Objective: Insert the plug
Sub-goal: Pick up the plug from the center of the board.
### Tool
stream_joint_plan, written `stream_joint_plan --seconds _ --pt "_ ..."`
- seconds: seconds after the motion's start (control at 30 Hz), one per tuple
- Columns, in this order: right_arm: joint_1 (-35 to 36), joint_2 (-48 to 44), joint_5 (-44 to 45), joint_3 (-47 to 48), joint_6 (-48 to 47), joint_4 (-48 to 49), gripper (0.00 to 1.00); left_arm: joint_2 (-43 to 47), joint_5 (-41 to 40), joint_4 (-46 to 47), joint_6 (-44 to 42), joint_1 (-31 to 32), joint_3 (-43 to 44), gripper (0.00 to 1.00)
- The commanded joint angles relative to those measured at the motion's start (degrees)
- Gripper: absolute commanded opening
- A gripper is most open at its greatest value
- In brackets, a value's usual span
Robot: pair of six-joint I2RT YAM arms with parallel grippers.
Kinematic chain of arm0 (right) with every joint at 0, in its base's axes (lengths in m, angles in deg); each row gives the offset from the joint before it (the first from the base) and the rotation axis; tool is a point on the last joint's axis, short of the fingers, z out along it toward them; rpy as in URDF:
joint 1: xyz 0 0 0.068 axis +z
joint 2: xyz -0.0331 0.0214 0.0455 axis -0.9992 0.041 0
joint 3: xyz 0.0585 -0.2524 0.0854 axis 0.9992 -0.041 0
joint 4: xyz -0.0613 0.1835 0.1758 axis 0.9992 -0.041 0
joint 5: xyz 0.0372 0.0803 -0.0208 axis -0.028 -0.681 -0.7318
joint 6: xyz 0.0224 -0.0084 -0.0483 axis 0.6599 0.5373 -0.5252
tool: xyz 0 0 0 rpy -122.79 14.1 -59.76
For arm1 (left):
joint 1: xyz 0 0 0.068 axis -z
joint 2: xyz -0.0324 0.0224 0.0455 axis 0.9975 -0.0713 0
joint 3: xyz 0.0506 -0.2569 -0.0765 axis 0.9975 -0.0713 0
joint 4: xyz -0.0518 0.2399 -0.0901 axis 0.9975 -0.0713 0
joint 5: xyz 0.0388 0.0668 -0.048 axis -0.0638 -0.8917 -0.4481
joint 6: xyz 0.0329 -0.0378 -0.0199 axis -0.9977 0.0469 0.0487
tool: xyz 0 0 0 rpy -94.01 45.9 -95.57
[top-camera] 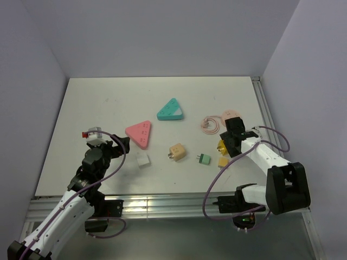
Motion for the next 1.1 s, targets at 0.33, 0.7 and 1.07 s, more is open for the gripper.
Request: stream_joint_plan --seconds 0.33,0.7,1.07 --pt "-0.18 -4.66 1.32 2.16 -2.73 0.56 0.41 1.32 1.84 2.28 -0.82 0.04 1.93 1.00" --pt "3.16 -10.01 -2.55 5.77 -7.58 0.38 0.24 -0.16 9.91 3.32 5.23 0.04 6.66 0.99" --pt "15.37 -12.85 3.42 11.12 -4.68 -1.81 0.09 -9.57 17.39 13.52 13.41 0.13 10.71 1.00"
